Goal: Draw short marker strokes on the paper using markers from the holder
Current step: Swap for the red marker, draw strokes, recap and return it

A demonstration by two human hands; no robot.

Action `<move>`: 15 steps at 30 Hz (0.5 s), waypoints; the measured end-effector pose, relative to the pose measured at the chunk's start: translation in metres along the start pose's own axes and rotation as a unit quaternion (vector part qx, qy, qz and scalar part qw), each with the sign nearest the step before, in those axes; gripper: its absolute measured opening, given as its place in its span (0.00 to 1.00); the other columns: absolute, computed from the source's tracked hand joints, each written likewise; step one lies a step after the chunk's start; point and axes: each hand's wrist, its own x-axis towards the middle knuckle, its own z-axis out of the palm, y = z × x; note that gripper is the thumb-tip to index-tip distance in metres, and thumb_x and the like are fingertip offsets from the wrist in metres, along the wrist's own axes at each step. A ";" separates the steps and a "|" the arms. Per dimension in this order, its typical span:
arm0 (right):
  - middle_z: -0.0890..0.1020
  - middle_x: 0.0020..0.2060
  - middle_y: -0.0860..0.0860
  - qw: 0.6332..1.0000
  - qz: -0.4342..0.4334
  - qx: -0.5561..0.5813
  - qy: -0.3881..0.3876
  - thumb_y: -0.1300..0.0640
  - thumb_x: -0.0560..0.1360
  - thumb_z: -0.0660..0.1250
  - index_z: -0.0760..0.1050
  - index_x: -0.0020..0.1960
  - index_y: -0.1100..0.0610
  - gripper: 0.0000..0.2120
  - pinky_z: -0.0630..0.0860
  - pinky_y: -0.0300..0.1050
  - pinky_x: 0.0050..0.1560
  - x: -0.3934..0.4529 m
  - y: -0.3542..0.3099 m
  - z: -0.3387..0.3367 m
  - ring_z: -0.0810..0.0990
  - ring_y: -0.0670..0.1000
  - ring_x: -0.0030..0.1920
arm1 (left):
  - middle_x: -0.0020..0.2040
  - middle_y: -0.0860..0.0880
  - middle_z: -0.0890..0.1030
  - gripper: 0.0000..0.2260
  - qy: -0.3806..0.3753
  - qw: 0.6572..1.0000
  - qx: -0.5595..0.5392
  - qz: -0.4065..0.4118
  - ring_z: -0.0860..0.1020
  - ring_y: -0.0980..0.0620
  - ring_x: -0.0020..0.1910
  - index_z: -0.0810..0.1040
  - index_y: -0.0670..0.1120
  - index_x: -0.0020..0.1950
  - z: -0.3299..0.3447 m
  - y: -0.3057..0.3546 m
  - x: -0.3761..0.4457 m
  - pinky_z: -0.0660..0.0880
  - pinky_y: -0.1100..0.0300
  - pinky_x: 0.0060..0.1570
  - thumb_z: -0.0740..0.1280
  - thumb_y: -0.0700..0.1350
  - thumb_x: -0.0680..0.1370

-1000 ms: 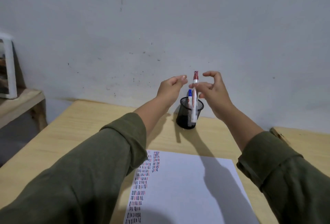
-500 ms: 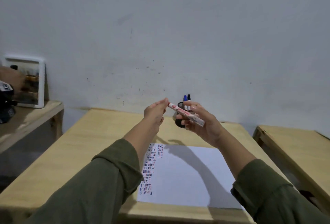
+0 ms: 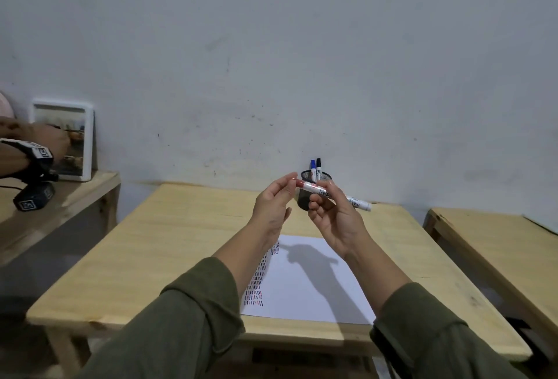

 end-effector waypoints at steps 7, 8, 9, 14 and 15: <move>0.78 0.29 0.52 0.999 0.000 0.031 -0.012 0.58 0.78 0.60 0.76 0.45 0.59 0.07 0.76 0.36 0.32 -0.004 0.006 0.001 0.77 0.45 0.27 | 0.44 0.64 0.82 0.06 -0.011 0.998 -0.063 0.009 0.77 0.66 0.50 0.79 0.54 0.47 0.004 -0.010 -0.003 0.64 0.59 0.54 0.63 0.47 0.79; 0.77 0.32 0.53 0.999 -0.009 0.026 -0.016 0.59 0.78 0.60 0.75 0.45 0.59 0.07 0.76 0.36 0.32 -0.003 0.006 0.000 0.77 0.45 0.28 | 0.42 0.64 0.82 0.06 0.000 0.999 -0.054 0.009 0.76 0.65 0.51 0.80 0.54 0.45 0.004 -0.011 -0.003 0.63 0.58 0.54 0.64 0.47 0.79; 0.77 0.34 0.54 0.999 -0.018 0.024 -0.020 0.60 0.78 0.60 0.75 0.46 0.60 0.07 0.77 0.36 0.33 -0.003 0.007 0.000 0.77 0.45 0.28 | 0.41 0.64 0.83 0.06 0.012 0.999 -0.046 0.008 0.76 0.63 0.52 0.80 0.54 0.44 0.004 -0.012 -0.002 0.62 0.57 0.53 0.64 0.47 0.78; 0.80 0.33 0.54 0.997 -0.057 -0.012 -0.043 0.61 0.79 0.58 0.74 0.44 0.60 0.09 0.77 0.36 0.37 -0.003 0.012 -0.007 0.78 0.46 0.30 | 0.42 0.58 0.81 0.06 0.070 0.997 -0.030 -0.011 0.78 0.60 0.46 0.79 0.51 0.41 0.006 -0.011 -0.001 0.63 0.59 0.50 0.66 0.49 0.77; 0.81 0.32 0.53 0.996 -0.063 -0.032 -0.049 0.61 0.80 0.57 0.74 0.43 0.60 0.10 0.77 0.36 0.38 -0.003 0.012 -0.009 0.78 0.46 0.30 | 0.41 0.56 0.81 0.07 0.090 0.995 -0.033 -0.017 0.77 0.61 0.43 0.79 0.50 0.40 0.003 -0.009 0.000 0.63 0.60 0.51 0.67 0.51 0.76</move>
